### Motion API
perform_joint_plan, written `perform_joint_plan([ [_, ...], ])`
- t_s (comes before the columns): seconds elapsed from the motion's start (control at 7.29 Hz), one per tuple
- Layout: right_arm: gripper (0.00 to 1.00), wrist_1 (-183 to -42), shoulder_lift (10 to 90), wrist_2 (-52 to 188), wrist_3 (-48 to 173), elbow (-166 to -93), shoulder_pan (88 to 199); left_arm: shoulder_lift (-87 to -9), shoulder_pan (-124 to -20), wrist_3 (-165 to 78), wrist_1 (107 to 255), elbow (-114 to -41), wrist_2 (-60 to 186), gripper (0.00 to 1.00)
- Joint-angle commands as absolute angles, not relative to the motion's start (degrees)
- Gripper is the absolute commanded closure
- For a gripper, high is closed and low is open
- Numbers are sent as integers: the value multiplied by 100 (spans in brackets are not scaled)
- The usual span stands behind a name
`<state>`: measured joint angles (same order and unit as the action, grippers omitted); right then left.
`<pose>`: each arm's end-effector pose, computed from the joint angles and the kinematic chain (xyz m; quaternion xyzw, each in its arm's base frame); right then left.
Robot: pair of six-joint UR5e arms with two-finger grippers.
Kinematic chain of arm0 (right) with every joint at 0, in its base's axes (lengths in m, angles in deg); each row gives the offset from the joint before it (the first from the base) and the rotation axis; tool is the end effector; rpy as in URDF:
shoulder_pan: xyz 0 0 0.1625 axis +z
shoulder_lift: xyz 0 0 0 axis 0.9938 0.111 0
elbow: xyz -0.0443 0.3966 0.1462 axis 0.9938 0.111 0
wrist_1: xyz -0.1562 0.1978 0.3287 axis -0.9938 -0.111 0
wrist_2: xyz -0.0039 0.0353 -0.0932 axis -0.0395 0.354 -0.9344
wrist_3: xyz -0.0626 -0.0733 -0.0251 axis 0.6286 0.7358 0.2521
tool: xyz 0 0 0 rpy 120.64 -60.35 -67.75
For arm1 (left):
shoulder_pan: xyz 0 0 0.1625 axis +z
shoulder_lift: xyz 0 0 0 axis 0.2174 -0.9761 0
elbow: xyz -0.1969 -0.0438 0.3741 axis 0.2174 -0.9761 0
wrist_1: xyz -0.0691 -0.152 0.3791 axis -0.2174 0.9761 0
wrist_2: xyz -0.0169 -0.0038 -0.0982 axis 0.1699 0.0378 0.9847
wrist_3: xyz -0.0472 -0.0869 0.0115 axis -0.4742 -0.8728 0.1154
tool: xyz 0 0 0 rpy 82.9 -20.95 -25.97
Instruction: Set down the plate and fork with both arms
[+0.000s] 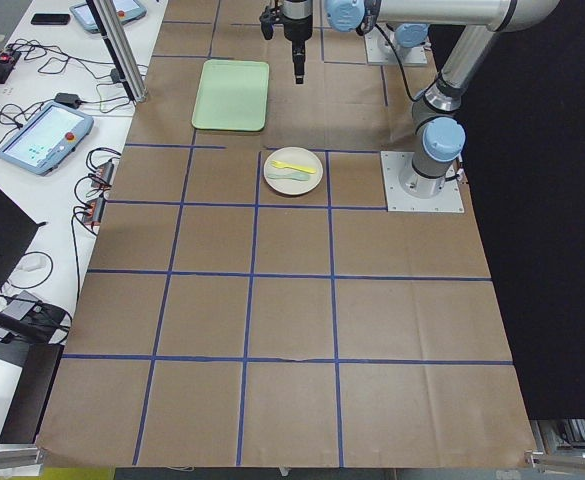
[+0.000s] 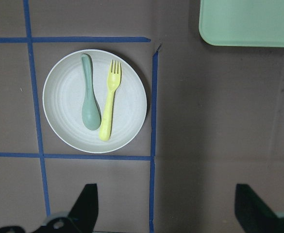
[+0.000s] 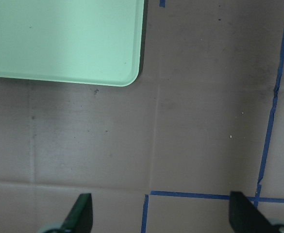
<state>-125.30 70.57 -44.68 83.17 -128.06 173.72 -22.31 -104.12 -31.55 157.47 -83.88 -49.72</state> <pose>0.1345 -0.4842 0.4818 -0.0374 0.9992 0.0115 0.0027 -0.1432 -0.4368 0.4703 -0.0114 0.9994 0.0318 0.0120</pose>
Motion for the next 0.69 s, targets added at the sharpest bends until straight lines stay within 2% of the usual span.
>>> perform_joint_plan([
  [0.0, 0, -12530, 7058, -4468, 8311, -12806, 17380, -2227, -10344, -3058, 15768, -8381, -4981, 0],
  [0.55, 0, -12530, 7050, -4468, 8319, -12806, 17372, -2227, -10274, -2874, 15759, -8372, -4972, 0],
])
